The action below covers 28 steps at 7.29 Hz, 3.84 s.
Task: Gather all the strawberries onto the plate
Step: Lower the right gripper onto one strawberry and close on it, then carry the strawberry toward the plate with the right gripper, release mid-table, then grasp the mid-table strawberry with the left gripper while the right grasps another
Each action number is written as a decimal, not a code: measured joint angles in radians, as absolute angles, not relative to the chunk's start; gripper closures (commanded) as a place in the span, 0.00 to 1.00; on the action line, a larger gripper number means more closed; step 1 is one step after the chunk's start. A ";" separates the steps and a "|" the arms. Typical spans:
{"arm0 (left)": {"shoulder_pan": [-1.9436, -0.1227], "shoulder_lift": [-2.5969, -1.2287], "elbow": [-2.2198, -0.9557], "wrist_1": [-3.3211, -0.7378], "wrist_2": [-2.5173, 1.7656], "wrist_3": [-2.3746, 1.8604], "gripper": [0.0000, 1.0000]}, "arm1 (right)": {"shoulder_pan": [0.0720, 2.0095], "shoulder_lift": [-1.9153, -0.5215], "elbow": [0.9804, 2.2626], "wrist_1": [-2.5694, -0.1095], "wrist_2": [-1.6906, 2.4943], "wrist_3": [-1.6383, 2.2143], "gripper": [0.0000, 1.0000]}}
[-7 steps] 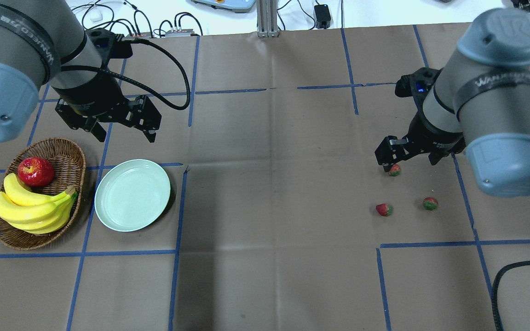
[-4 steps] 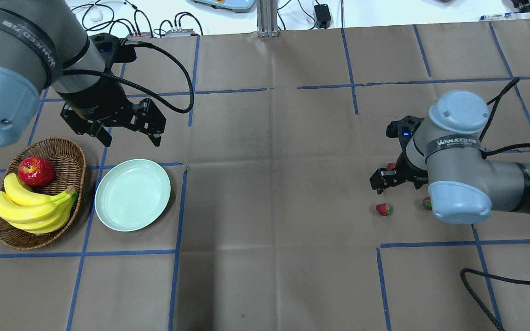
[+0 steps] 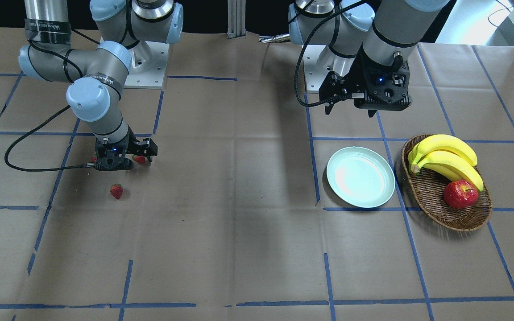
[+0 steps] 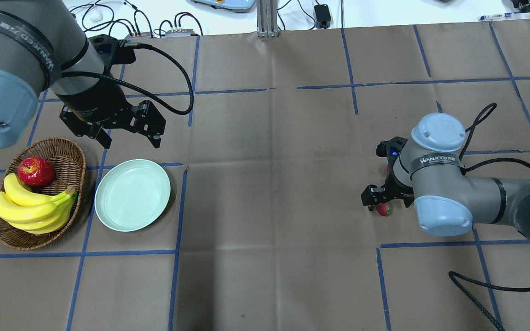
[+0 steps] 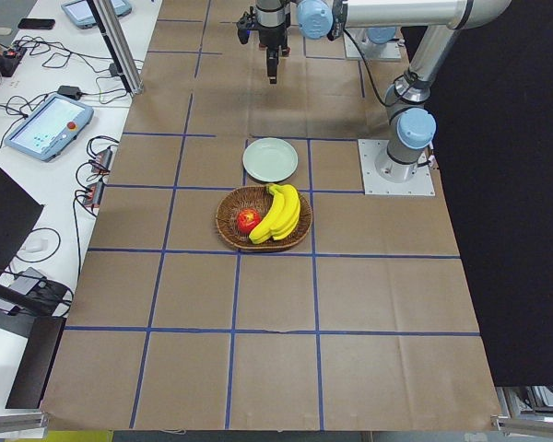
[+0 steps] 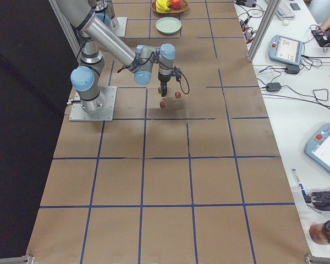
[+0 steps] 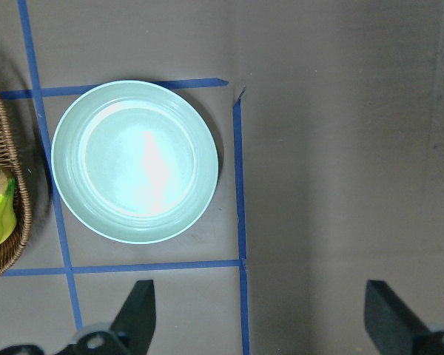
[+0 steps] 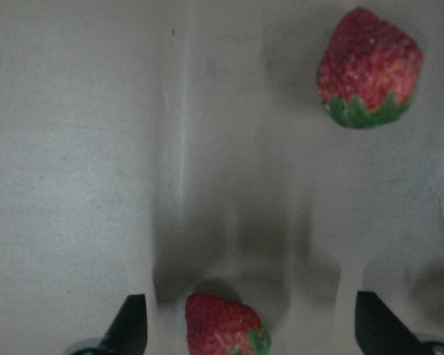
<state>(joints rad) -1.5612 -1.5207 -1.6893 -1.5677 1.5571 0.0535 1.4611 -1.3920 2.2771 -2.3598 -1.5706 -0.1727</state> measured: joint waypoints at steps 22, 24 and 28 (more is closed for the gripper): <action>-1.563 -1.548 -1.744 -1.550 1.528 0.012 0.00 | 1.832 -1.202 1.698 -1.997 -1.504 0.273 0.00; -1.572 -1.576 -1.755 -1.517 1.475 -0.041 0.00 | 1.675 -1.285 1.736 -1.912 -1.533 0.077 0.00; -1.730 -1.776 -1.734 -1.258 1.471 -0.158 0.00 | 1.414 -1.290 1.944 -2.174 -1.563 -0.212 0.00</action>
